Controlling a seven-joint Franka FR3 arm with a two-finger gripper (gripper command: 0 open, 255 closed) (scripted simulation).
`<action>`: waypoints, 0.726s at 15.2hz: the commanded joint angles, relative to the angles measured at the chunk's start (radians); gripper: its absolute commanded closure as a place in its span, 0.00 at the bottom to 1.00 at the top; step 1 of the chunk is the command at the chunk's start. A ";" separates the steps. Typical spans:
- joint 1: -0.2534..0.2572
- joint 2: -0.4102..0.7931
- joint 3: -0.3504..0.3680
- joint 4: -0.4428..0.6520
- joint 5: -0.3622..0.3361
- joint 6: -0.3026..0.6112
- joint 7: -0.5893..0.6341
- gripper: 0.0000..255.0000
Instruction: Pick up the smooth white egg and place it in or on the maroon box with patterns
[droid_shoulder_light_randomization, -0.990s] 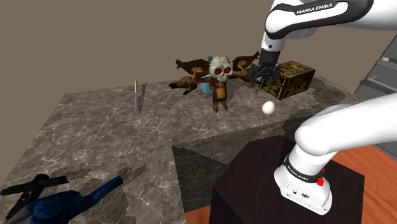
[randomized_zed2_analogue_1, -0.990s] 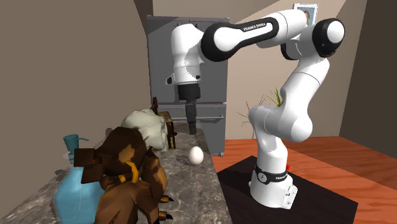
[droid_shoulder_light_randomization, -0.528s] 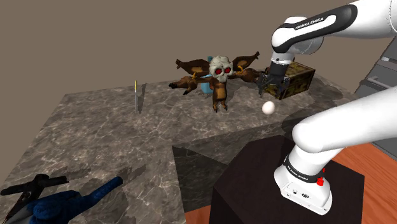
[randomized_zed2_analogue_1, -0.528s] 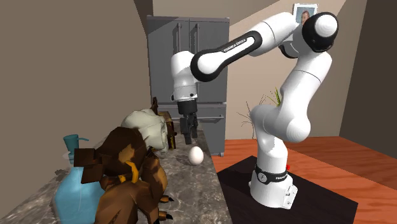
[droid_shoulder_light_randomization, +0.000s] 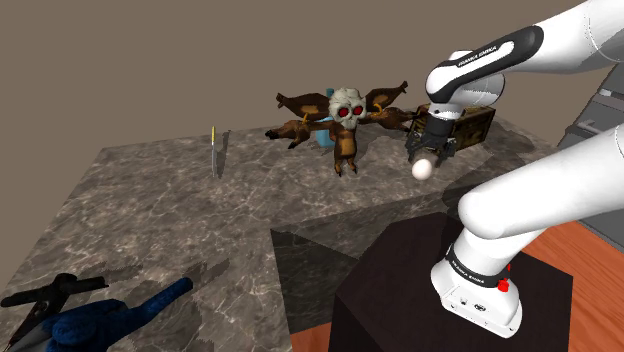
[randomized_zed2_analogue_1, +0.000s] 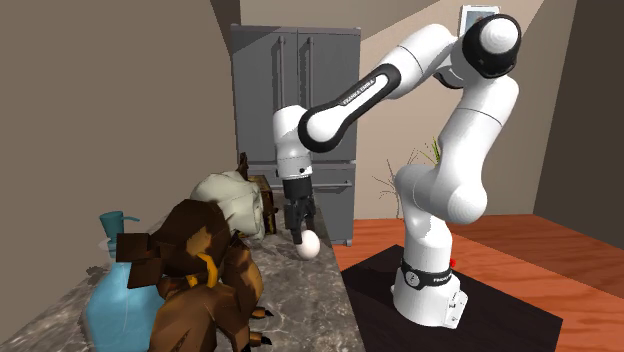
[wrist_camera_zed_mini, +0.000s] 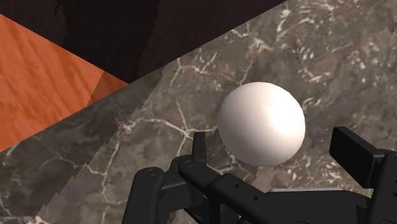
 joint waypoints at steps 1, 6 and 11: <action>0.000 0.009 -0.004 -0.023 0.000 0.032 -0.004 0.00; 0.001 0.014 -0.005 -0.028 0.001 0.042 -0.005 0.00; 0.001 0.014 -0.005 -0.028 0.001 0.042 -0.005 1.00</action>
